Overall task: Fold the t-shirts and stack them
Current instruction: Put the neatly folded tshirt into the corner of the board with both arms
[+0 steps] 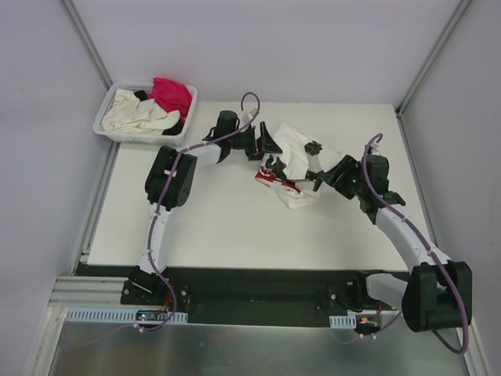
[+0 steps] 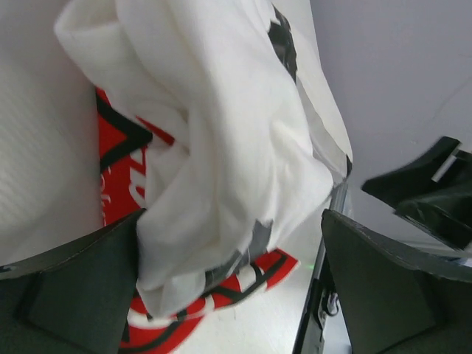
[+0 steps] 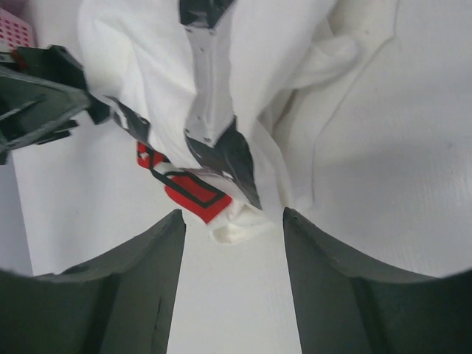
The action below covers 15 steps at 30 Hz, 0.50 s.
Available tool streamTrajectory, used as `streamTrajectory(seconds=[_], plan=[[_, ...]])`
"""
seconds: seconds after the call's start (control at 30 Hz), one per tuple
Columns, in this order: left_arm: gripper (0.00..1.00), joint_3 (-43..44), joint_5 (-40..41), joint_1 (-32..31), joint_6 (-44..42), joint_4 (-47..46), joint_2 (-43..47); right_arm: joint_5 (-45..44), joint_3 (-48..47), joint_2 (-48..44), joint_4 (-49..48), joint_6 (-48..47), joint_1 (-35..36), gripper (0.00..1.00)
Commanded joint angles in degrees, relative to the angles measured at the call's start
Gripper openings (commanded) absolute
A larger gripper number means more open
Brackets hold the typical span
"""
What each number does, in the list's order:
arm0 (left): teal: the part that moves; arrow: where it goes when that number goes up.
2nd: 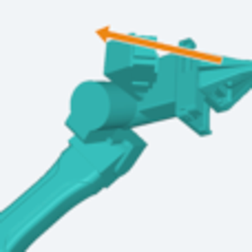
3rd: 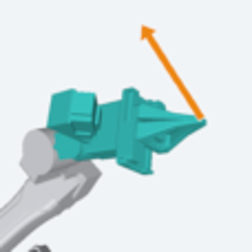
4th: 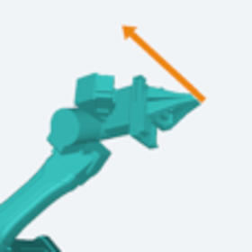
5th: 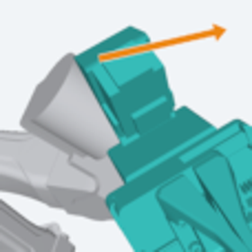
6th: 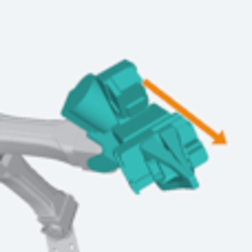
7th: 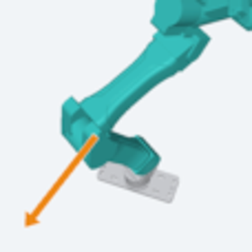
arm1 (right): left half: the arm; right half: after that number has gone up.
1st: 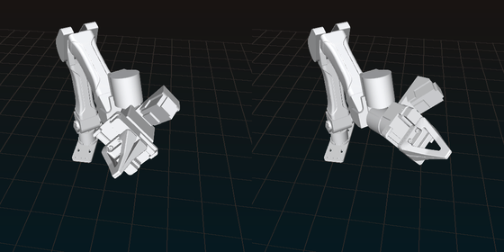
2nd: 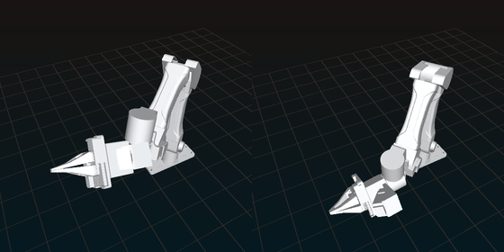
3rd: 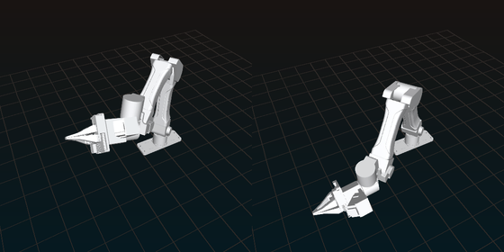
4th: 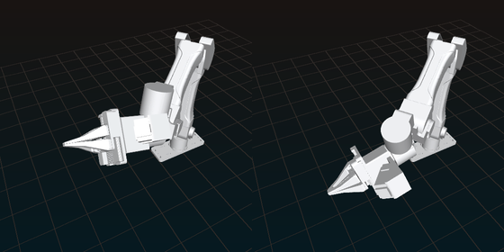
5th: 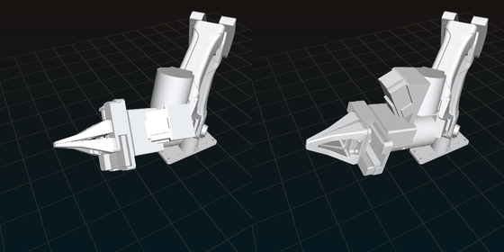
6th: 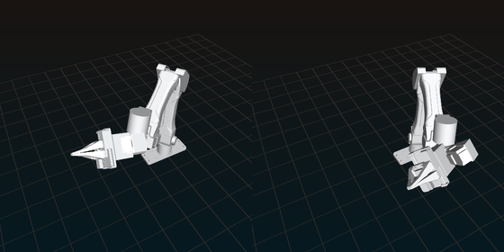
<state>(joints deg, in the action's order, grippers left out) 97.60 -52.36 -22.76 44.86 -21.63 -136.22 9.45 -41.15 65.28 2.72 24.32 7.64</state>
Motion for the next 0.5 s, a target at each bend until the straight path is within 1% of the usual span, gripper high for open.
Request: streamTrajectory(seconds=[0.0, 0.17, 0.33, 0.47], plan=[[0.99, -8.0, -1.6, 1.8, -1.4, -7.7, 10.5, -0.7, 3.3, 0.9, -1.8, -2.2, 0.3, 0.59], [0.99, -13.8, -1.3, 2.3, -1.0, -9.7, 13.3, 0.1, 5.4, 1.8, -2.5, -2.5, 0.4, 0.59], [0.99, -12.7, -2.0, 2.3, -0.3, -9.7, 11.9, 1.4, 5.2, 5.3, -6.0, -2.1, 0.6, 0.59], [0.99, -11.7, -2.3, 2.2, 0.0, -9.7, 11.2, 1.8, 3.7, 10.6, -8.4, -0.9, 1.7, 0.58]])
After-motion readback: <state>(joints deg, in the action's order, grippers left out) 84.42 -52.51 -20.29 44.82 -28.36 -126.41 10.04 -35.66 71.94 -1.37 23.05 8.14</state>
